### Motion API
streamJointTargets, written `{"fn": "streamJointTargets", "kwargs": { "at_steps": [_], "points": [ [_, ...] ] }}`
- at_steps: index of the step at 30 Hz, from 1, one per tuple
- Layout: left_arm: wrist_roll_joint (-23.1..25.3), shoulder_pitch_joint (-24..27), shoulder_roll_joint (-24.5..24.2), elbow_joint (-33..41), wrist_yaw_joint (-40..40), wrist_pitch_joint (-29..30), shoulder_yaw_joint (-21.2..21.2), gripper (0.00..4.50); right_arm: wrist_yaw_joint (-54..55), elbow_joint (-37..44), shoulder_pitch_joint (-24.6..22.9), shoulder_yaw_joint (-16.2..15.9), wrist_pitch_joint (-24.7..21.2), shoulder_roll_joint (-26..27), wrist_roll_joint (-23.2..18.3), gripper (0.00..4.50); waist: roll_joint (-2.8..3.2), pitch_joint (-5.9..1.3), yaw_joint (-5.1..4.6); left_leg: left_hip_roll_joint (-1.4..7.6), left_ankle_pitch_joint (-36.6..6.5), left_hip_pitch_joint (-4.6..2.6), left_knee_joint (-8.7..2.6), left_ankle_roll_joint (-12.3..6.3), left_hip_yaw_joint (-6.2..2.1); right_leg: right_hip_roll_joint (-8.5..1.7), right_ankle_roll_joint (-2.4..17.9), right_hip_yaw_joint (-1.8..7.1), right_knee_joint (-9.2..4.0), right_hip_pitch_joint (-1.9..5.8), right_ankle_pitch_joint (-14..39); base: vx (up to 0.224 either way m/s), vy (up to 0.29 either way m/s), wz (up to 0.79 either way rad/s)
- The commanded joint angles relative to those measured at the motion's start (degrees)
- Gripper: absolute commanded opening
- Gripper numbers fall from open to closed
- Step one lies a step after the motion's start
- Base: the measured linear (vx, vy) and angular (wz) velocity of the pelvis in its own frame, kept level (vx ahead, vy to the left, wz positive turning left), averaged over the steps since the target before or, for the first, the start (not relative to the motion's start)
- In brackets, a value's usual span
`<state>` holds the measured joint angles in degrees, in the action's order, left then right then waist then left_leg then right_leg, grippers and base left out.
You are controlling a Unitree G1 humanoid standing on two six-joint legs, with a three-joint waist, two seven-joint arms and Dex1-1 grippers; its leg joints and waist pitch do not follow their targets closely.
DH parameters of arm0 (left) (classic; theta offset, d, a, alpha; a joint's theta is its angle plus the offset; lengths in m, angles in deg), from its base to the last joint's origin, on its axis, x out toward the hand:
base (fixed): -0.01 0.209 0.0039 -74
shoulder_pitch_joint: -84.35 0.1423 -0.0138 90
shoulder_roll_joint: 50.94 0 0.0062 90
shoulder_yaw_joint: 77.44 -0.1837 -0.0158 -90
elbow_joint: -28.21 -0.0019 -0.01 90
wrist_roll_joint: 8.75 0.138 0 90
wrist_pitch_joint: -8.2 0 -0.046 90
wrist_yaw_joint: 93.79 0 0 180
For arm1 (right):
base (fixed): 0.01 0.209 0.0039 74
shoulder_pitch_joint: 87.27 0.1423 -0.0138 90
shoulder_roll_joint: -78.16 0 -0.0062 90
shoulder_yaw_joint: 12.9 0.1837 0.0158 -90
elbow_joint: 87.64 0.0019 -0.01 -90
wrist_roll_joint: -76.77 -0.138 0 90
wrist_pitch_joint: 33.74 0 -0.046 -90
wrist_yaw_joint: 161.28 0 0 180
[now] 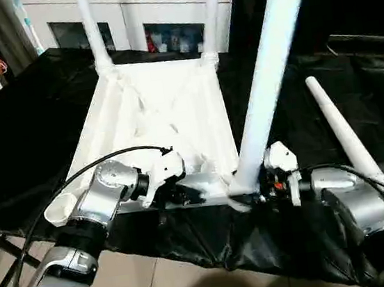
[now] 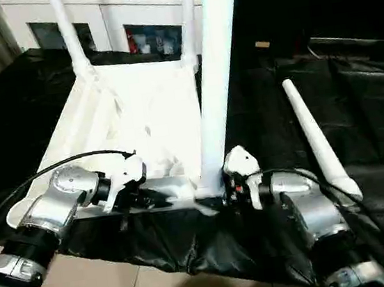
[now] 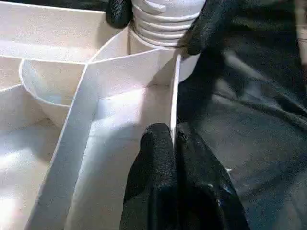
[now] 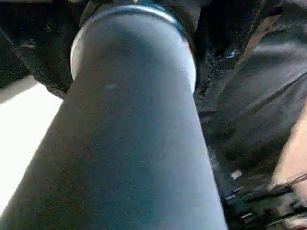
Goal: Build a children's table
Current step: Rotate leg to tighten
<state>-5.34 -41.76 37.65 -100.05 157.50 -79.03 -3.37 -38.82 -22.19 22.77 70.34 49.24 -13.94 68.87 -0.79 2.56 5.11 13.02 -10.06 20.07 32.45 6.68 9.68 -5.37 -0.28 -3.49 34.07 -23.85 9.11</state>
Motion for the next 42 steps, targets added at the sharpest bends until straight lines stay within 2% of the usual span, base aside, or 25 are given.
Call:
{"fn": "streamJointTargets", "kwargs": {
  "at_steps": [1,2,4,5,6,9,10,13,15,16,20,21,23,24,25,26,27,30,32,33,37,42],
  "points": [
    [-1.0,-2.3,4.7,0.4,-6.3,1.0,0.8,0.0,4.0,-2.1,0.3,-2.9,-1.6,4.6,0.4,2.74,-0.38,-3.05,-0.21,-0.55,-16.6,0.1,-3.79,-1.51,0.84,-1.82,9.0,1.47,-4.89,2.8,23.9,0.0,0.0,0.0],
    [-0.7,-2.9,5.9,-0.3,-8.8,1.9,1.1,0.0,7.8,-3.6,0.8,-2.2,-1.7,6.2,1.1,2.74,-0.53,-3.04,-0.39,-0.58,-17.3,0.21,-3.9,-1.29,0.65,-1.87,7.9,1.36,-5.09,2.97,26.1,0.0,0.0,0.0],
    [0.7,-4.3,9.2,-1.7,-15.5,3.5,1.3,0.0,18.5,-8.0,2.7,-0.1,-1.8,10.5,2.5,2.74,-0.55,-2.88,-0.89,-0.74,-18.5,0.04,-3.92,-0.39,0.57,-1.86,6.6,1.22,-5.5,2.39,29.4,0.0,0.0,0.0],
    [1.1,-4.6,10.1,-2.0,-17.1,4.0,1.3,0.0,21.1,-9.1,3.3,0.5,-1.9,11.5,2.7,2.74,-0.68,-2.96,-1.18,-0.93,-18.7,0.06,-3.85,-0.12,0.49,-1.81,6.0,1.04,-5.6,2.53,30.7,0.0,0.0,0.0],
    [1.6,-5.2,11.3,-2.6,-19.8,4.4,1.4,0.0,24.8,-10.9,4.3,1.3,-2.0,13.0,2.9,2.74,-0.59,-3.07,-1.38,-0.99,-18.6,0.15,-3.85,-0.14,0.36,-1.89,5.3,0.91,-5.86,2.66,31.8,0.0,0.0,0.0],
    [2.6,-6.2,14.0,-3.9,-24.9,5.0,1.2,0.0,33.7,-15.0,7.0,3.5,-2.1,16.4,3.5,2.74,-0.68,-3.02,-1.98,-1.21,-19.7,-0.11,-3.62,-0.83,0.43,-1.61,4.7,0.72,-6.4,2.13,32.9,0.0,0.0,0.0],
    [2.9,-6.4,14.6,-4.2,-26.0,5.1,1.1,0.0,35.2,-16.0,7.6,3.7,-1.7,17.1,3.8,2.74,-0.44,-3.05,-2.0,-1.23,-19.7,-0.02,-3.66,-1.08,0.38,-1.63,4.8,0.72,-6.41,2.16,32.6,0.0,0.0,0.0],
    [3.9,-6.7,16.2,-4.8,-28.0,4.8,0.6,0.0,38.5,-18.3,9.3,3.3,0.6,19.0,5.5,2.74,-0.43,-3.23,-2.11,-1.04,-19.3,0.21,-3.81,-1.27,0.35,-1.51,5.6,0.81,-6.03,2.31,29.0,0.0,0.0,0.0],
    [4.7,-6.6,17.0,-4.8,-28.2,4.2,0.1,0.0,39.6,-20.0,10.6,2.6,3.9,20.3,7.5,2.74,-0.47,-3.28,-2.14,-1.04,-19.0,0.35,-3.84,-1.52,0.44,-1.49,6.3,0.9,-5.8,2.44,26.9,0.0,0.0,0.0],
    [4.8,-6.4,16.9,-4.4,-27.5,3.9,-0.2,0.0,38.6,-20.2,10.9,2.6,4.8,20.6,7.4,3.29,-0.52,-3.34,-2.14,-0.98,-18.9,0.42,-3.83,-1.72,0.47,-1.55,6.9,0.98,-5.62,2.44,25.8,0.0,0.0,0.0],
    [3.5,-4.9,15.1,-2.1,-22.7,2.7,-0.9,0.0,33.3,-19.4,10.9,3.6,5.2,19.6,4.8,3.52,-0.46,-3.43,-2.09,-0.91,-17.8,0.53,-3.81,-2.51,0.61,-1.52,8.5,1.18,-5.19,2.79,22.0,0.0,0.0,0.0],
    [3.2,-4.6,14.7,-1.7,-21.7,2.5,-1.0,0.0,32.7,-19.4,10.9,3.4,5.4,19.1,5.0,3.88,-0.42,-3.44,-2.25,-0.87,-16.8,0.76,-3.87,-2.69,0.59,-1.51,9.0,1.21,-4.96,3.0,20.4,0.0,0.0,0.0],
    [2.2,-3.5,13.2,-0.4,-18.3,1.9,-1.4,0.0,31.1,-19.4,10.9,2.3,7.0,16.8,6.4,3.93,-0.37,-3.49,-2.25,-0.85,-16.9,0.61,-3.76,-2.77,0.67,-1.53,9.5,1.26,-4.9,2.95,19.8,0.0,0.0,0.0],
    [1.9,-3.2,12.7,0.1,-17.2,1.6,-1.5,0.0,30.6,-19.6,10.9,2.0,7.7,16.0,6.9,4.0,-0.46,-3.57,-2.29,-0.78,-16.3,0.8,-3.7,-2.94,0.64,-1.6,10.1,1.26,-4.68,3.16,18.6,0.0,0.0,0.0],
    [1.7,-2.9,12.3,0.5,-16.3,1.5,-1.5,0.0,30.2,-19.8,10.9,1.8,8.3,15.4,7.2,4.0,-0.31,-3.51,-2.21,-0.72,-16.4,0.51,-3.64,-3.16,0.75,-1.62,10.7,1.32,-4.76,2.88,18.4,0.0,0.0,0.0],
    [1.0,-2.1,10.9,1.7,-13.3,1.1,-1.8,0.0,26.3,-20.2,11.0,1.8,9.8,13.3,6.8,4.0,-0.32,-3.55,-2.18,-0.65,-16.1,0.42,-3.58,-3.41,0.84,-1.62,11.3,1.39,-4.6,2.94,17.5,0.0,0.0,0.0],
    [0.7,-1.8,10.3,2.1,-12.2,0.9,-1.9,0.0,24.6,-20.4,11.0,1.9,10.4,12.6,6.6,4.0,-0.3,-3.64,-2.16,-0.6,-15.7,0.62,-3.5,-3.79,0.87,-1.65,12.0,1.42,-4.31,3.13,15.9,0.0,0.0,0.0],
    [-0.2,-1.3,8.7,2.6,-9.3,0.4,-1.5,0.0,17.0,-18.6,10.2,0.8,11.2,9.5,5.7,4.0,-0.16,-3.64,-2.13,-0.58,-14.0,0.7,-3.46,-4.32,0.85,-1.54,12.8,1.41,-3.99,3.35,13.4,0.0,0.0,0.0],
    [-0.4,-1.3,8.2,2.6,-8.3,0.3,-1.4,0.0,14.0,-17.6,9.7,0.3,10.9,8.5,5.2,4.0,-0.19,-3.63,-2.11,-0.58,-13.3,0.71,-3.37,-4.75,0.92,-1.44,13.5,1.44,-3.85,3.42,11.6,0.0,0.0,0.0],
    [-0.5,-1.3,7.2,2.6,-6.9,-0.1,-1.2,0.0,8.9,-15.6,8.8,-0.6,10.5,6.8,4.5,4.0,-0.27,-3.7,-2.05,-0.6,-13.1,0.68,-3.3,-5.18,0.96,-1.43,13.8,1.46,-3.74,3.53,10.9,0.0,0.0,0.0],
    [-1.2,-1.0,5.5,3.1,-3.3,-0.2,-0.9,0.0,0.4,-11.7,7.1,-2.4,9.1,4.4,2.5,4.0,-0.23,-3.72,-1.44,-0.38,-11.9,0.52,-3.2,-6.44,1.0,-1.49,15.1,1.52,-3.34,3.6,8.1,0.0,0.0,0.0],
    [-2.1,-0.5,2.5,3.7,1.9,0.2,-1.3,0.0,-9.4,-5.1,4.3,-5.5,6.0,1.0,-0.1,4.0,-0.14,-3.5,-0.53,-0.11,-13.5,0.34,-3.33,-5.54,1.16,-1.5,14.2,1.5,-3.61,3.46,11.8,0.0,0.0,0.0]
  ]
}}
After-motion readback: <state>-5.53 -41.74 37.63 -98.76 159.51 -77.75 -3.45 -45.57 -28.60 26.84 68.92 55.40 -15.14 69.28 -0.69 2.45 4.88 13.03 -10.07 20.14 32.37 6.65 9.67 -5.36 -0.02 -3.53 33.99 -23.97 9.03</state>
